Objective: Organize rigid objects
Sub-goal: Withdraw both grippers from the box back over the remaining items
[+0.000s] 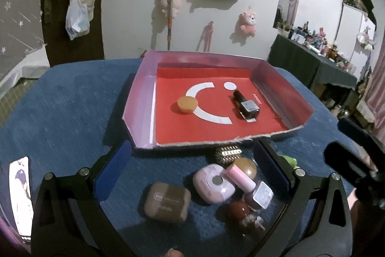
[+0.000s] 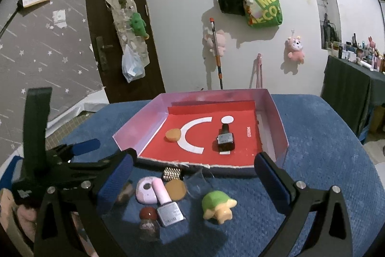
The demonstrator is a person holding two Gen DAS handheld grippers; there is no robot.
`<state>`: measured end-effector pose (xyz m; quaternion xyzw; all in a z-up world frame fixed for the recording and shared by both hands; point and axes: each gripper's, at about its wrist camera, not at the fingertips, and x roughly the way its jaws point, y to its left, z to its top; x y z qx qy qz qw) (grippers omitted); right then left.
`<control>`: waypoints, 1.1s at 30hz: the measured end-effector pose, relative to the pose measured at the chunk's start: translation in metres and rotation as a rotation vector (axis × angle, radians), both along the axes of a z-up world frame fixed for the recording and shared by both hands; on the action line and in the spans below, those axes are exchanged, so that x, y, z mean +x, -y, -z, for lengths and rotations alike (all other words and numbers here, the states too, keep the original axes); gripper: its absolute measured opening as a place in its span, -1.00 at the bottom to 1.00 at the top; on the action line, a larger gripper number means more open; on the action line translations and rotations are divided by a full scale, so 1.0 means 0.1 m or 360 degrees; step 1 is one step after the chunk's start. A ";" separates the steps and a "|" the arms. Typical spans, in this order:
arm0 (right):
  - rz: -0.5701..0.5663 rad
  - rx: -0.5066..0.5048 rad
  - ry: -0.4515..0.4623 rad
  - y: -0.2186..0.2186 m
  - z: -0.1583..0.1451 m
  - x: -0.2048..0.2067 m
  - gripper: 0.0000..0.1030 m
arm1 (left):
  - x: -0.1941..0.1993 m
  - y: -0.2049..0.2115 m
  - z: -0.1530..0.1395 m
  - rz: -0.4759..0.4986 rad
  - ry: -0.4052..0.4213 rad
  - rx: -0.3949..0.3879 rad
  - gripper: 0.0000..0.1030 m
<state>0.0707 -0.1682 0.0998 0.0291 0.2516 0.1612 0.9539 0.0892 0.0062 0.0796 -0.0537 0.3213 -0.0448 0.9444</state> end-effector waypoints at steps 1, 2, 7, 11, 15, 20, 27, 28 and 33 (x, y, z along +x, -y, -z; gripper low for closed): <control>0.0002 -0.0014 0.0002 -0.01 0.02 -0.01 1.00 | -0.02 -0.01 0.01 0.0003 -0.0003 -0.0013 1.00; 0.0007 -0.0031 0.0004 -0.02 0.05 -0.03 1.00 | -0.04 -0.01 0.04 0.0005 -0.0008 -0.0022 1.00; 0.0018 -0.0063 -0.0002 -0.03 0.15 -0.12 1.00 | -0.13 0.01 0.14 0.0025 -0.0048 -0.0003 1.00; 0.0037 -0.0088 0.0002 -0.04 0.22 -0.19 1.00 | -0.22 0.04 0.20 0.0051 -0.0055 -0.0006 1.00; 0.0055 -0.0099 -0.0011 -0.04 0.27 -0.25 1.00 | -0.27 0.03 0.26 0.0056 -0.0084 0.0002 1.00; 0.0063 -0.0078 -0.0051 0.00 0.37 -0.31 1.00 | -0.32 0.01 0.35 0.0061 -0.0143 -0.0015 1.00; 0.0066 -0.0040 -0.0133 0.05 0.52 -0.37 1.00 | -0.42 -0.01 0.47 0.0037 -0.0201 0.0006 1.00; 0.0067 -0.0042 -0.0140 0.04 0.54 -0.38 1.00 | -0.43 -0.02 0.49 0.0030 -0.0207 0.0012 1.00; 0.0070 -0.0059 -0.0183 0.04 0.65 -0.40 0.95 | -0.46 -0.09 0.56 -0.0001 -0.0246 0.0018 1.00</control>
